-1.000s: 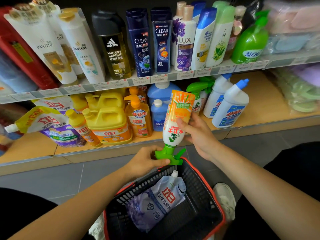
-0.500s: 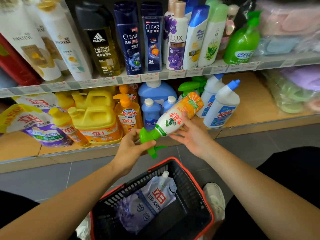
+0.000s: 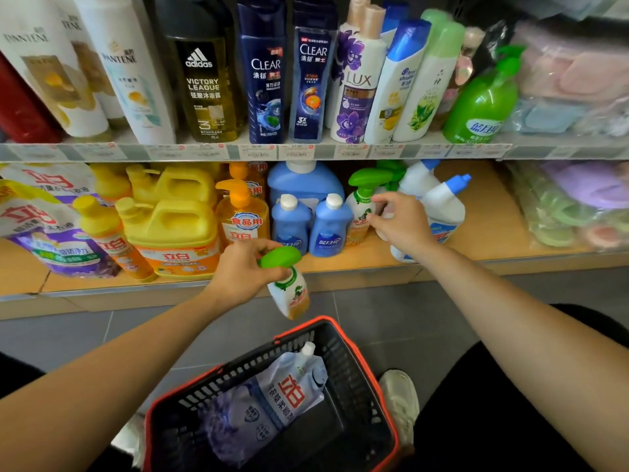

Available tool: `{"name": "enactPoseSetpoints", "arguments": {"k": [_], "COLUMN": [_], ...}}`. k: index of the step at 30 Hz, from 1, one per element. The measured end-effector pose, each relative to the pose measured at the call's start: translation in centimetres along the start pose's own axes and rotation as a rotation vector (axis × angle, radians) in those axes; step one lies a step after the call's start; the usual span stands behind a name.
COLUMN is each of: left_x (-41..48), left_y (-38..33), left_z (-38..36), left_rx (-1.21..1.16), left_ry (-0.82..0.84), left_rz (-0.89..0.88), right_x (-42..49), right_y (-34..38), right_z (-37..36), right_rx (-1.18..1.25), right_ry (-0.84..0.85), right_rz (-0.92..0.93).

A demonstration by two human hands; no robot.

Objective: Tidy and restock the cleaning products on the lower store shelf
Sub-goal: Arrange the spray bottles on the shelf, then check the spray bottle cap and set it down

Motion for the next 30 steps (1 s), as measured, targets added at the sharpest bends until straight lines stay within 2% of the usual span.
{"name": "enactPoseSetpoints", "arguments": {"k": [3, 9, 14, 19, 26, 30], "left_x": [0.4, 0.8, 1.3, 1.6, 1.9, 1.6], "left_y": [0.8, 2.2, 3.8, 5.0, 4.8, 2.5], "left_z": [-1.3, -4.8, -6.8, -8.3, -7.9, -6.1], "left_rx": [0.076, 0.113, 0.125, 0.163, 0.202, 0.134], "left_ry": [0.066, 0.234, 0.240, 0.289, 0.261, 0.191], "left_rz": [-0.022, -0.067, -0.043, -0.050, -0.019, -0.037], "right_x": [2.8, 4.9, 5.0, 4.3, 2.3, 0.7], "right_y": [-0.5, -2.4, -2.0, -2.5, -1.0, 1.1], "right_z": [0.1, -0.6, -0.4, -0.3, 1.0, 1.8], "right_rx": [-0.265, -0.461, -0.502, -0.422, -0.448, -0.381], "right_ry": [0.073, 0.043, -0.102, -0.015, -0.120, -0.063], "right_rz": [0.157, 0.198, 0.220, 0.224, 0.185, 0.160]}}
Point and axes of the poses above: each hand's wrist, its own x-axis towards the middle knuckle, its own z-axis out of the back of the hand, y = z × x, the point moved 4 cm from there along x, towards the middle knuckle, and after that the axes turned 12 degrees about x, right-handed, at the moved point
